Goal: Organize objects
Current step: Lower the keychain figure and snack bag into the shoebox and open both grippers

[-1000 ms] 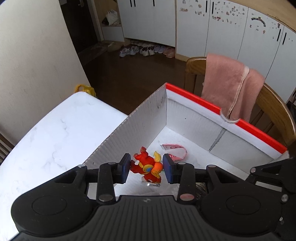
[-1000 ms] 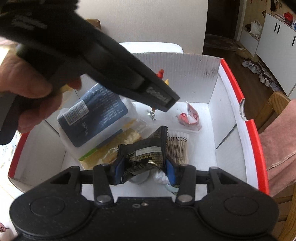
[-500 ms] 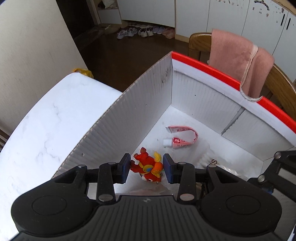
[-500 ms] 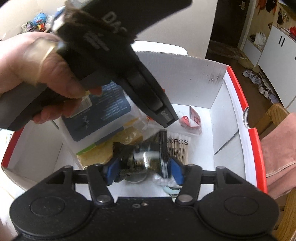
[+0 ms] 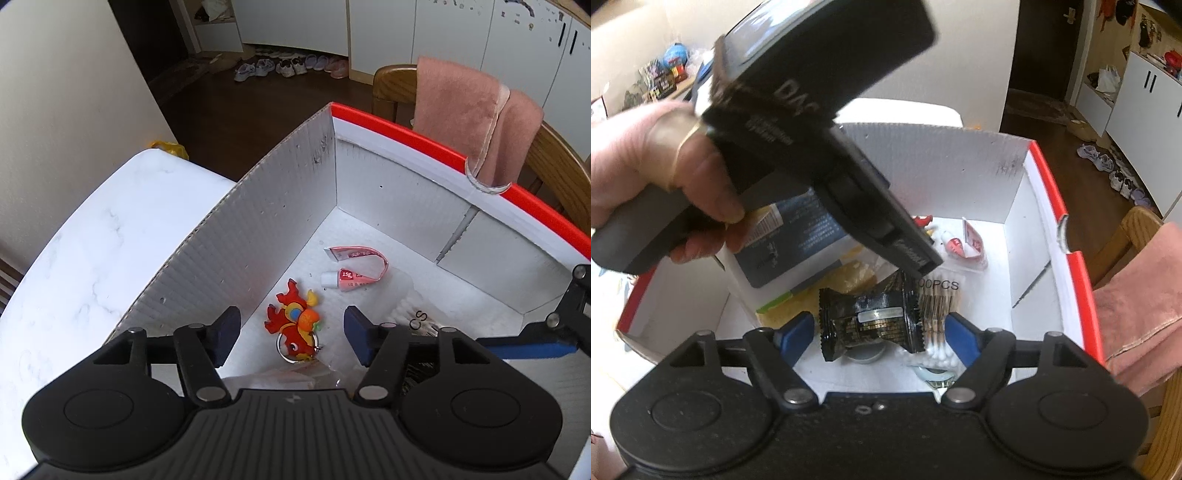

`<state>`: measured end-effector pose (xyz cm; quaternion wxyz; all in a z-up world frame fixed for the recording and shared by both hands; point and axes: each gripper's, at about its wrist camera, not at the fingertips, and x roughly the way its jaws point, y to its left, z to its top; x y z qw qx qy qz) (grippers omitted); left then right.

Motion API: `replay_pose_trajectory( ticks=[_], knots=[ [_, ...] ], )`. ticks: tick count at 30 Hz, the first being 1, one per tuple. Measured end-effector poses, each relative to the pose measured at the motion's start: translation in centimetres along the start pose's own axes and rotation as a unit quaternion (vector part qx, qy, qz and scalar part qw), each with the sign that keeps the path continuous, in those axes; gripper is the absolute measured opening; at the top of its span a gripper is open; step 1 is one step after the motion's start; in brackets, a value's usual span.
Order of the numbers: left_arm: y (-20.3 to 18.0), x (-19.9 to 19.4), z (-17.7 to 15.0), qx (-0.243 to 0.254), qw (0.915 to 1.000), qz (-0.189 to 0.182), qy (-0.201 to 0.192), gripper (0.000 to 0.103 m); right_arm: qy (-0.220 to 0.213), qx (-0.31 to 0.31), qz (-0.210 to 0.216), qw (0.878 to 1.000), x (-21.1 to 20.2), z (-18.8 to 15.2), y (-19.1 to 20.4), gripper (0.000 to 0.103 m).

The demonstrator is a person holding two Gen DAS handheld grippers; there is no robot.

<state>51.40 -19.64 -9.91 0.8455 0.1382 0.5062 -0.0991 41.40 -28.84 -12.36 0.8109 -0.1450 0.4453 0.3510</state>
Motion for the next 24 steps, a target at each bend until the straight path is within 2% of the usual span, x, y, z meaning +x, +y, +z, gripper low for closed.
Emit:
replay_pose_trajectory(
  ticks=[10, 24],
  knots=[
    [0.4, -3.5, -1.4, -0.020, 0.9993, -0.002, -0.032, 0.061, -0.019, 0.018, -0.004, 1.000, -2.7, 0.1, 0.1, 0.079],
    [1.6, -11.2, -5.1, -0.045, 0.9939, -0.012, -0.100, 0.061, -0.054, 0.038, -0.016, 0.998, -6.1, -0.1, 2.1, 0.080]
  ],
)
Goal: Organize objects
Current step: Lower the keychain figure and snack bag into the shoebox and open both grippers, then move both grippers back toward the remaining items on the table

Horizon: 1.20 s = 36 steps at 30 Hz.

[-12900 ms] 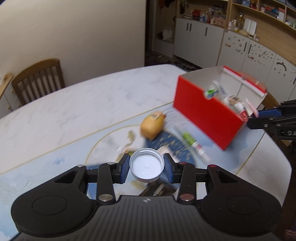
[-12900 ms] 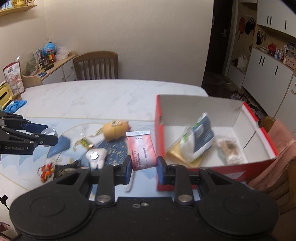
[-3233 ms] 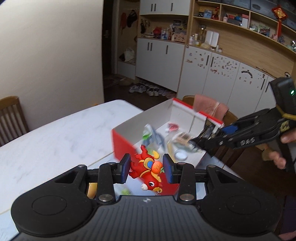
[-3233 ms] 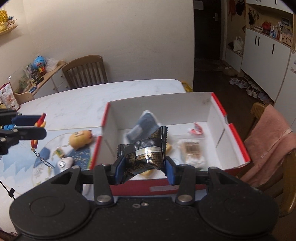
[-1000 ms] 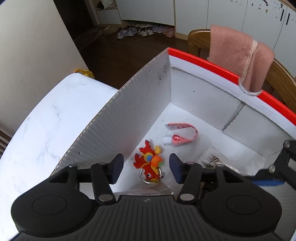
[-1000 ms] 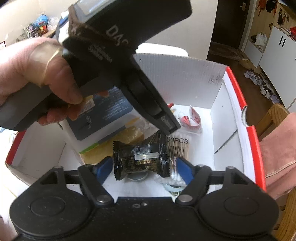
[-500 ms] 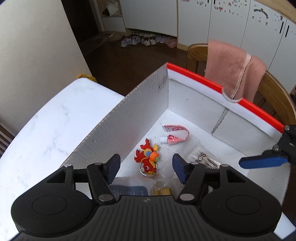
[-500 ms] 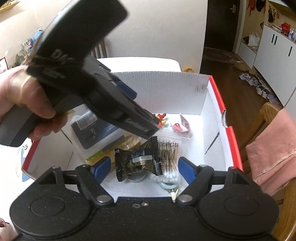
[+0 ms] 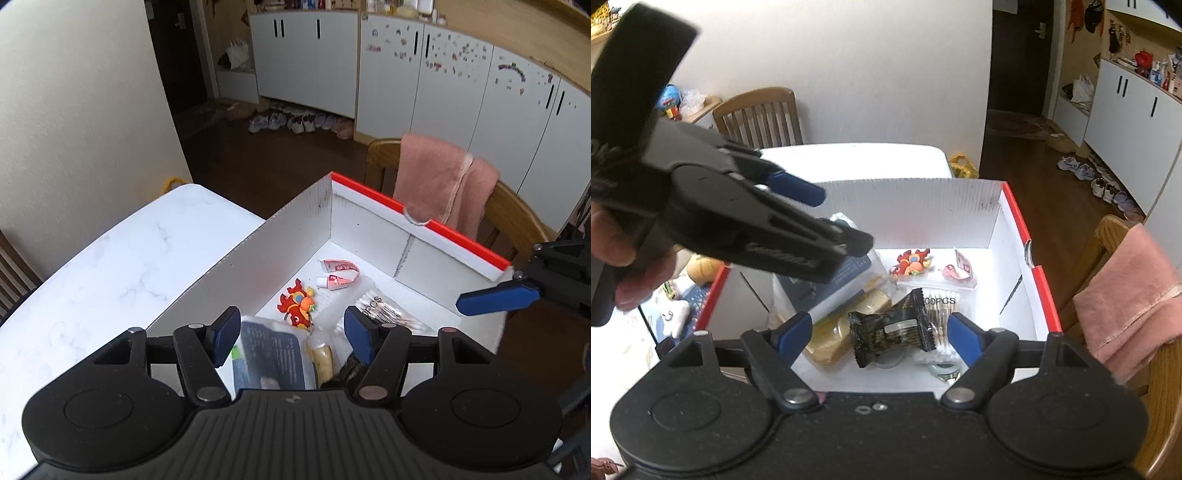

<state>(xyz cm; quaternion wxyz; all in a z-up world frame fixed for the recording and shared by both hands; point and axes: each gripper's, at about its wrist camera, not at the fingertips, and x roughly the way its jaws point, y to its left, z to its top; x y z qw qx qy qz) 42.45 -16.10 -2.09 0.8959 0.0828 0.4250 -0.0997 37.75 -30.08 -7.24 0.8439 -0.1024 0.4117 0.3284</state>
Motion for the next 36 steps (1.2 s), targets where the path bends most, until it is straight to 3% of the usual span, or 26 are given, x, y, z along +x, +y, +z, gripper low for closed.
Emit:
replay_pose_trajectory(
  ticks=[9, 15, 18, 32, 36],
  knots=[
    [1.1, -5.6, -2.8, -0.005, 0.9990, -0.019, -0.041, 0.061, -0.032, 0.029, -0.007, 0.999, -3.1, -0.6, 2.9, 0.088],
    [2.3, -9.8, -5.6, -0.010, 0.9974, -0.014, -0.070, 0.069, -0.046, 0.043, -0.001, 0.998, -4.5, -1.5, 5.9, 0.092],
    [3.4, -11.7, -7.3, -0.019, 0.9964, -0.010, -0.082, 0.079, -0.050, 0.054, 0.003, 0.997, -4.6, -1.8, 7.4, 0.098],
    [12.1, -16.5, -15.7, -0.101, 0.9900, 0.023, -0.096, 0.085, -0.047, 0.040, 0.013, 0.998, -3.7, -2.9, 16.1, 0.099],
    [14.2, -16.8, -18.1, -0.115, 0.9884, 0.034, -0.093, 0.094, -0.040, 0.032, 0.012, 0.999, -2.7, -3.2, 18.0, 0.099]
  ],
)
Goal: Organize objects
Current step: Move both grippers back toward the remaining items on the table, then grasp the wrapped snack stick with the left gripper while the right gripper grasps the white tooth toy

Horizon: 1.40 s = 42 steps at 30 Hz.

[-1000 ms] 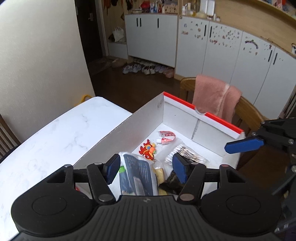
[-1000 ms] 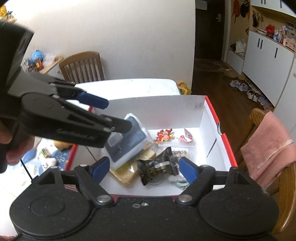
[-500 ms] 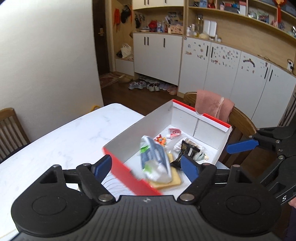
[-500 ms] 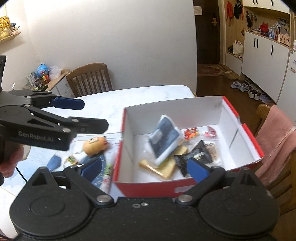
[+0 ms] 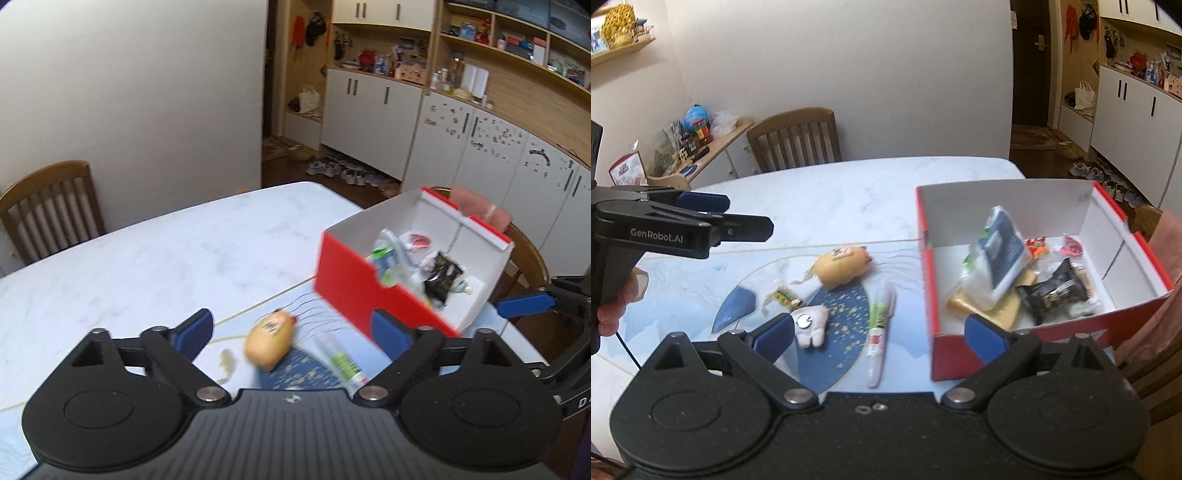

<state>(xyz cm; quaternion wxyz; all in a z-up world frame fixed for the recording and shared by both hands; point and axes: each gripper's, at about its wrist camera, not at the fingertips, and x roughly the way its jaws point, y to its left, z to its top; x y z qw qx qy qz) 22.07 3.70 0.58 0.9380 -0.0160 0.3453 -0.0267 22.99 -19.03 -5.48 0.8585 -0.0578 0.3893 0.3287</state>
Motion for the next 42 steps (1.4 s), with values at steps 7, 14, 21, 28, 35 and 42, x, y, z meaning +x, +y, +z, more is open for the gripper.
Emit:
replay_pose_trajectory(
  ticks=[7, 14, 21, 28, 35, 42],
  knots=[
    [3.1, 1.2, -3.3, -0.007, 0.9996, 0.024, 0.012, 0.096, 0.010, -0.023, 0.001, 1.000, 2.2, -1.0, 3.2, 0.099],
    [4.3, 3.8, -6.1, 0.009, 0.9988, 0.022, 0.043, 0.100, 0.030, -0.051, 0.005, 0.998, 5.5, -2.0, 5.5, 0.098],
    [4.9, 6.3, -8.0, 0.025, 0.9984, 0.022, 0.045, 0.100, 0.046, -0.069, 0.005, 0.996, 8.7, -2.6, 6.7, 0.098],
    [5.8, 8.6, -8.3, 0.015, 0.9984, 0.011, 0.054, 0.100, 0.061, -0.084, 0.014, 0.995, 11.5, -2.9, 7.5, 0.095],
    [6.3, 10.5, -8.9, -0.014, 0.9973, 0.019, 0.069, 0.100, 0.076, -0.084, 0.018, 0.993, 13.9, -3.2, 8.1, 0.087],
    [6.8, 11.3, -8.9, -0.032, 0.9969, 0.014, 0.071, 0.100, 0.076, -0.080, 0.018, 0.994, 15.4, -2.8, 8.2, 0.082]
  ],
)
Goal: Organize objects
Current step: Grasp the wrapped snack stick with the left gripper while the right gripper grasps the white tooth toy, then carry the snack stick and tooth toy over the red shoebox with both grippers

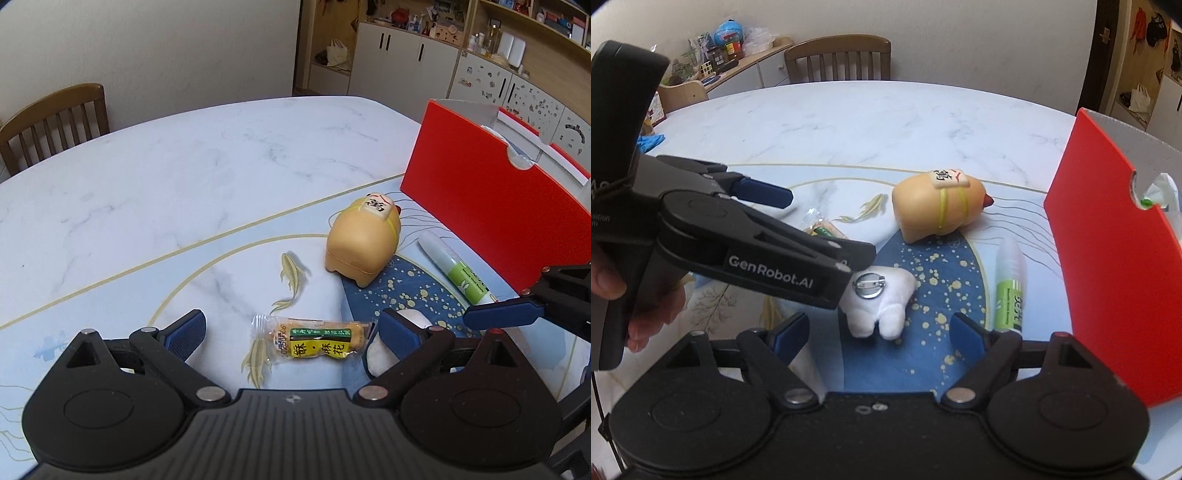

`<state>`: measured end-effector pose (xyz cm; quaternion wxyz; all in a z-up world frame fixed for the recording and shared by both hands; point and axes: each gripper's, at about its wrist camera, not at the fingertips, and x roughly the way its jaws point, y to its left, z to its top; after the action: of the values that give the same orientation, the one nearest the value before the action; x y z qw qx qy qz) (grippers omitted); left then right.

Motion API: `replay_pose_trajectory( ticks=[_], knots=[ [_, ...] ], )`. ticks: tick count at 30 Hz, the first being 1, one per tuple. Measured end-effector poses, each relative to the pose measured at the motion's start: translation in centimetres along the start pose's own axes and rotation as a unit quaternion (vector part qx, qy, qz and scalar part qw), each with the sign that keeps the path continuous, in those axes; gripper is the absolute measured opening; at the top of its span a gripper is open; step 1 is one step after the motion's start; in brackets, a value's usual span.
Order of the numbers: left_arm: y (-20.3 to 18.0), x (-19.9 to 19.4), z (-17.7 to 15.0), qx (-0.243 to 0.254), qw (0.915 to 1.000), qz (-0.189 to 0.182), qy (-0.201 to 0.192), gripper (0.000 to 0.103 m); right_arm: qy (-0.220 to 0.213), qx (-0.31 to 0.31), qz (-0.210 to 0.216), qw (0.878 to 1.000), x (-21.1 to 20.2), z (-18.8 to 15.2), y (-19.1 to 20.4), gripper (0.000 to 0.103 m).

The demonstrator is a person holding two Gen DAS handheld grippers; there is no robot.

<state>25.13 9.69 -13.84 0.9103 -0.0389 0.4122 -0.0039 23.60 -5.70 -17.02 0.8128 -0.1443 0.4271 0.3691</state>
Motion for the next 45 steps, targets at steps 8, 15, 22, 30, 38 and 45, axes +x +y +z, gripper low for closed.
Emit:
replay_pose_trajectory(
  ticks=[8, 15, 22, 30, 38, 45],
  knots=[
    [0.3, -0.1, 0.1, -0.010, 0.9999, -0.013, 0.000, 0.100, -0.005, 0.034, 0.011, 0.999, 0.7, 0.5, -0.7, 0.060],
    [-0.1, -0.5, 0.1, -0.010, 0.9998, -0.019, -0.007, 0.100, -0.010, 0.020, 0.007, 1.000, 0.3, 0.2, -0.4, 0.044],
    [-0.4, -0.6, -0.3, -0.009, 0.9998, -0.013, -0.014, 0.100, -0.006, 0.017, 0.003, 1.000, -1.0, -1.1, -0.9, 0.044],
    [-1.2, 0.1, -0.8, 0.021, 0.9997, -0.003, -0.008, 0.099, -0.002, 0.026, 0.004, 1.000, -2.0, -2.1, -1.4, 0.044],
    [-2.1, 0.2, -1.0, 0.040, 0.9988, 0.025, -0.009, 0.071, -0.009, 0.037, 0.016, 0.999, -3.4, -2.3, -1.8, 0.043],
    [-2.5, -0.3, -0.8, 0.039, 0.9989, 0.026, -0.008, 0.054, -0.023, 0.046, 0.013, 0.999, -5.8, -2.2, -2.4, 0.043]
  ],
)
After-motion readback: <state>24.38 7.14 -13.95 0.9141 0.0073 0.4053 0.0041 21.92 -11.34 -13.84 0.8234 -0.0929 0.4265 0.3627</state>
